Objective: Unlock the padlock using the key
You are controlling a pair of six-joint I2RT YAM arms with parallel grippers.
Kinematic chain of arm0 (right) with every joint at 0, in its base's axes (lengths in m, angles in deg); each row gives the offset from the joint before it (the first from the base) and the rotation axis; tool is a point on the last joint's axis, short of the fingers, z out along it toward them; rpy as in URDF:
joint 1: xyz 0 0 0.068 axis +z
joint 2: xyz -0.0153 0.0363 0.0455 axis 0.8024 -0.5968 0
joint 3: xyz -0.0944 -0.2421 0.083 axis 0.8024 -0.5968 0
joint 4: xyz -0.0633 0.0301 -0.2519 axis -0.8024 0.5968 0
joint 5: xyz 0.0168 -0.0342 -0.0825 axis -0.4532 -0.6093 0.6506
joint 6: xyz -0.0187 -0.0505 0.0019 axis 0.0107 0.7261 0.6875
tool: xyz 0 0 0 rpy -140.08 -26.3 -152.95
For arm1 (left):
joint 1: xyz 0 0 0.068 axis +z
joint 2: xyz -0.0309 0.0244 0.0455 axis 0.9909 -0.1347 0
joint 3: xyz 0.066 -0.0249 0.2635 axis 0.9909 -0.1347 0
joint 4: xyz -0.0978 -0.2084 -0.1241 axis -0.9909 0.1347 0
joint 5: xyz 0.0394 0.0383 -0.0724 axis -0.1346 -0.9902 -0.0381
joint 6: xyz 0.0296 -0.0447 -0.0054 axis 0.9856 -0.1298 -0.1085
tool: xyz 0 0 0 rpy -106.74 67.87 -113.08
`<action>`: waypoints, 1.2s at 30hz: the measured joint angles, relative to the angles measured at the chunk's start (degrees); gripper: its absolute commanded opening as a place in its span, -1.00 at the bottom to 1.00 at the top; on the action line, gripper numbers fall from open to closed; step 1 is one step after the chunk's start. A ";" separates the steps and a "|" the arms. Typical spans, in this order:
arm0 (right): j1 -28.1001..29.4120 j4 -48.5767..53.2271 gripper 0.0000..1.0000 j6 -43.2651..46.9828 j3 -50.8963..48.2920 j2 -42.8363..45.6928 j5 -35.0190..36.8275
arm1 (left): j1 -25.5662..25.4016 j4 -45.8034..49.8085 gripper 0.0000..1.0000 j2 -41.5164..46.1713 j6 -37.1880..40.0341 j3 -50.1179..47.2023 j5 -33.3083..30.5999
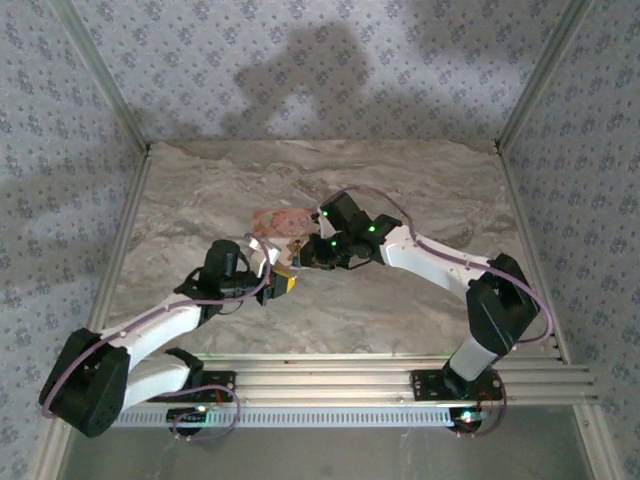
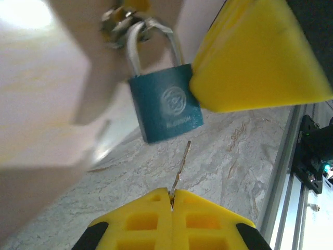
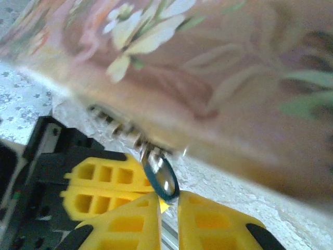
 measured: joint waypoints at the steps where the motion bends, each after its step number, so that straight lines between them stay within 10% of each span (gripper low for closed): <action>1: 0.00 -0.28 -1.00 -0.09 0.00 0.11 0.00 | 0.00 -0.13 -1.00 -0.11 -0.13 -0.02 0.00; 14: 2.67 -0.66 -0.97 0.92 -2.95 0.46 11.15 | 0.50 6.19 -1.00 6.91 -2.67 -1.81 -9.86; 19: 12.33 -1.75 -0.15 -3.34 -2.80 -1.99 25.73 | 0.61 15.10 -1.00 18.34 -5.84 -4.09 -20.70; 22: 17.90 -1.44 -0.02 -5.79 0.13 -7.02 34.99 | 0.68 19.41 -1.00 22.99 -8.11 -4.92 -25.55; 36: 22.40 6.25 0.03 -12.59 16.09 -25.53 58.99 | 0.76 29.57 -1.00 33.81 -13.07 -6.71 -32.44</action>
